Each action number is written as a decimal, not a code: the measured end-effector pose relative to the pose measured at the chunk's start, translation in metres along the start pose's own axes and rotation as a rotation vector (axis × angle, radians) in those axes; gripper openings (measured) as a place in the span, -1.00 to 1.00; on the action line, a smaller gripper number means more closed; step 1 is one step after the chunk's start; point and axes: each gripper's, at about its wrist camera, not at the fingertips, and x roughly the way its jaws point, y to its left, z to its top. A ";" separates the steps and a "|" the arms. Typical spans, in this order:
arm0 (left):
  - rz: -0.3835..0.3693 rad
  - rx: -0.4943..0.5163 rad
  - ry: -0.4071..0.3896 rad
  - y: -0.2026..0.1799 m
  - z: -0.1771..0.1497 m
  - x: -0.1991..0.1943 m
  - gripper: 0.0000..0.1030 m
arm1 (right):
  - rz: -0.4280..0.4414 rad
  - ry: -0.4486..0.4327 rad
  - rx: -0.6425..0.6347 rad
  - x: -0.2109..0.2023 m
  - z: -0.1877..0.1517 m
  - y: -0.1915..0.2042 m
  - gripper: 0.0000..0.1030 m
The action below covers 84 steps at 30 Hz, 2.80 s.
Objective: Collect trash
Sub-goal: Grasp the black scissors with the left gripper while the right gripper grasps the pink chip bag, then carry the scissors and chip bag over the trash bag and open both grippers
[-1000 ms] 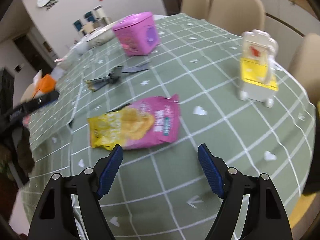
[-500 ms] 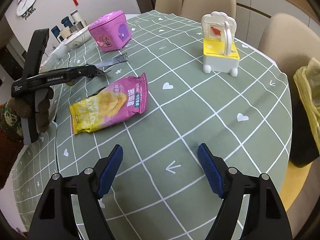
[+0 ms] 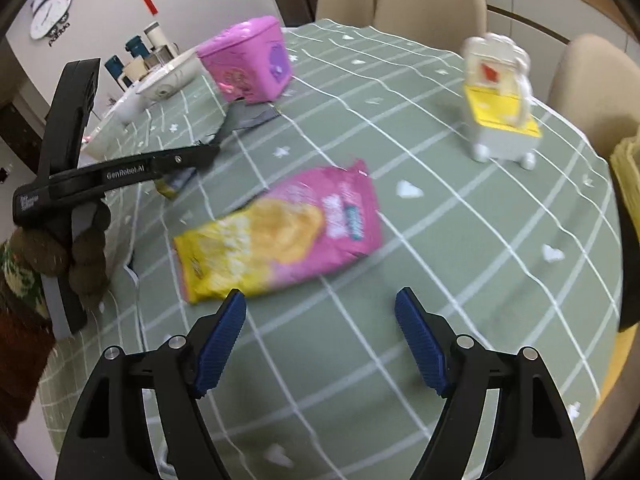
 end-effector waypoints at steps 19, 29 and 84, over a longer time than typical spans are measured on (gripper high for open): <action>0.025 -0.070 -0.059 0.001 0.000 -0.043 -0.33 | -0.039 -0.071 -0.085 0.015 0.056 -0.009 -0.34; 0.023 -0.123 -0.078 0.006 -0.010 -0.054 -0.33 | 0.011 -0.015 -0.084 0.028 0.046 0.006 -0.08; -0.123 0.036 -0.192 -0.509 0.130 0.044 -0.33 | -0.212 -0.513 0.003 -0.304 0.078 -0.455 -0.83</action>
